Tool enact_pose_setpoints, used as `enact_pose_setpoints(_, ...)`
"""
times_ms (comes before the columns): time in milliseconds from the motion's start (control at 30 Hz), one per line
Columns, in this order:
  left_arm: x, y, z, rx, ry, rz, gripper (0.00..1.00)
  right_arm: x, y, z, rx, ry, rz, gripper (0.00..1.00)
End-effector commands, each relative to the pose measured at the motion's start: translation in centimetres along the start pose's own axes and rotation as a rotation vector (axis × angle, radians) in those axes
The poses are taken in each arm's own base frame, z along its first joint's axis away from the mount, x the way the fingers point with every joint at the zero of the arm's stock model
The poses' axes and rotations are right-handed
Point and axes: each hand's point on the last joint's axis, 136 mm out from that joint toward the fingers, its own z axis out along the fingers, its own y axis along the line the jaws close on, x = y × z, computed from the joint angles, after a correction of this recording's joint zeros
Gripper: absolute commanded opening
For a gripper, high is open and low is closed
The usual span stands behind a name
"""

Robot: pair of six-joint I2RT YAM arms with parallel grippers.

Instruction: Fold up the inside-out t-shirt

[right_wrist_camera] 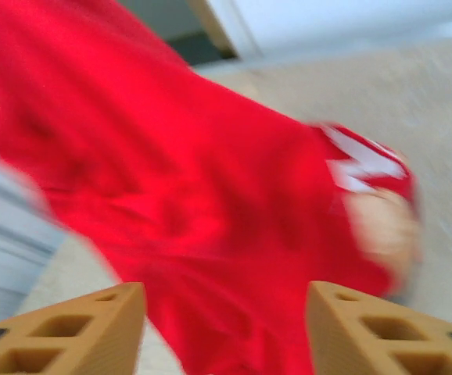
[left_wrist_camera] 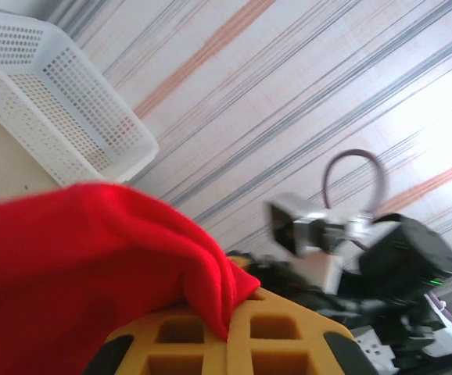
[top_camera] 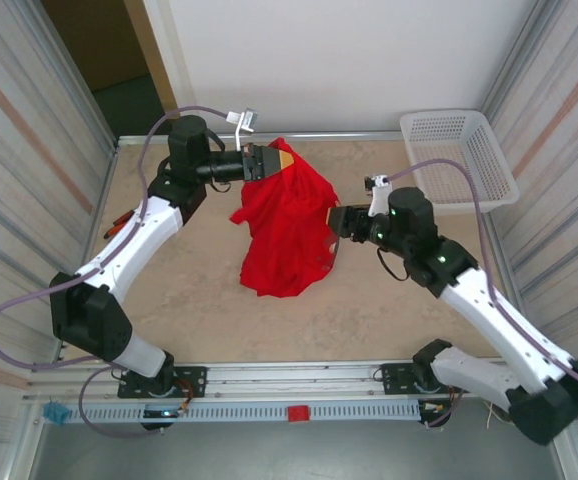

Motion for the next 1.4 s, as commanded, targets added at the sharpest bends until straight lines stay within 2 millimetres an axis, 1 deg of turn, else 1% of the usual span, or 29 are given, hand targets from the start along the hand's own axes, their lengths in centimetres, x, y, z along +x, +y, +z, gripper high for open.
enact_pose_setpoints(0,0.0,-3.5,-0.5,0.089,0.007,0.033,0.0,-1.6,1.6,-0.4,0.017,-0.039,-0.113,0.66)
enact_pose_setpoints(67,0.2,-3.8,-0.4,0.102,0.02,0.038,0.0,-1.4,2.2,1.2,0.025,-0.001,-0.183,0.67)
enact_pose_setpoints(267,1.1,-5.2,-0.1,0.14,0.064,0.06,0.0,-2.4,3.8,4.0,-0.014,0.047,-0.321,0.71)
enact_pose_setpoints(333,1.3,-5.6,0.0,0.156,0.078,0.067,0.0,-2.6,3.5,5.0,-0.014,0.07,-0.331,0.7)
enact_pose_setpoints(400,1.4,-5.9,0.1,0.167,0.086,0.072,0.0,-2.6,2.9,5.7,-0.013,0.087,-0.322,0.65)
enact_pose_setpoints(433,1.4,-5.8,0.0,0.165,0.086,0.074,0.0,-2.6,2.5,5.8,-0.019,0.092,-0.304,0.57)
enact_pose_setpoints(467,1.4,-5.8,0.0,0.161,0.086,0.074,0.0,-2.8,2.2,5.8,-0.033,0.09,-0.281,0.46)
enact_pose_setpoints(500,1.5,-5.7,0.0,0.159,0.089,0.073,0.0,-2.9,2.1,5.7,-0.047,0.09,-0.262,0.39)
enact_pose_setpoints(533,1.5,-5.6,-0.1,0.155,0.089,0.072,0.0,-3.1,1.9,5.4,-0.064,0.081,-0.241,0.38)
enact_pose_setpoints(567,1.5,-5.4,-0.1,0.153,0.089,0.069,0.0,-3.4,1.8,5.0,-0.079,0.068,-0.221,0.42)
enact_pose_setpoints(633,1.5,-5.3,-0.1,0.152,0.091,0.067,0.0,-3.8,1.8,4.3,-0.107,0.055,-0.199,0.59)
enact_pose_setpoints(667,1.5,-5.3,-0.1,0.154,0.092,0.065,0.0,-4.0,1.8,4.0,-0.115,0.048,-0.192,0.6)
enact_pose_setpoints(733,1.5,-5.3,-0.1,0.158,0.092,0.067,0.0,-4.1,1.8,3.7,-0.131,0.049,-0.181,0.62)
enact_pose_setpoints(833,1.4,-5.5,-0.1,0.16,0.091,0.07,0.0,-4.1,1.7,3.9,-0.137,0.053,-0.168,0.62)
enact_pose_setpoints(933,1.3,-5.5,-0.1,0.161,0.09,0.07,0.0,-3.9,2.1,4.3,-0.163,0.062,-0.153,0.64)
enact_pose_setpoints(1100,1.3,-5.1,0.1,0.15,0.085,0.06,0.0,-3.4,2.5,5.4,-0.191,0.086,-0.132,0.63)
enact_pose_setpoints(1167,1.3,-4.6,0.2,0.135,0.077,0.05,0.0,-3.2,2.6,5.8,-0.197,0.093,-0.131,0.56)
enact_pose_setpoints(1200,1.3,-4.2,0.2,0.13,0.076,0.044,0.0,-3.1,2.7,6.0,-0.203,0.1,-0.129,0.5)
enact_pose_setpoints(1267,1.2,-3.6,0.3,0.121,0.076,0.031,0.0,-3.1,2.9,6.1,-0.221,0.11,-0.128,0.3)
enact_pose_setpoints(1333,1.1,-3.0,0.3,0.115,0.072,0.023,0.0,-3.1,3.3,6.2,-0.249,0.124,-0.124,0.03)
enact_pose_setpoints(1367,1.0,-2.6,0.2,0.109,0.068,0.019,0.0,-3.1,3.5,6.1,-0.262,0.128,-0.12,0.0)
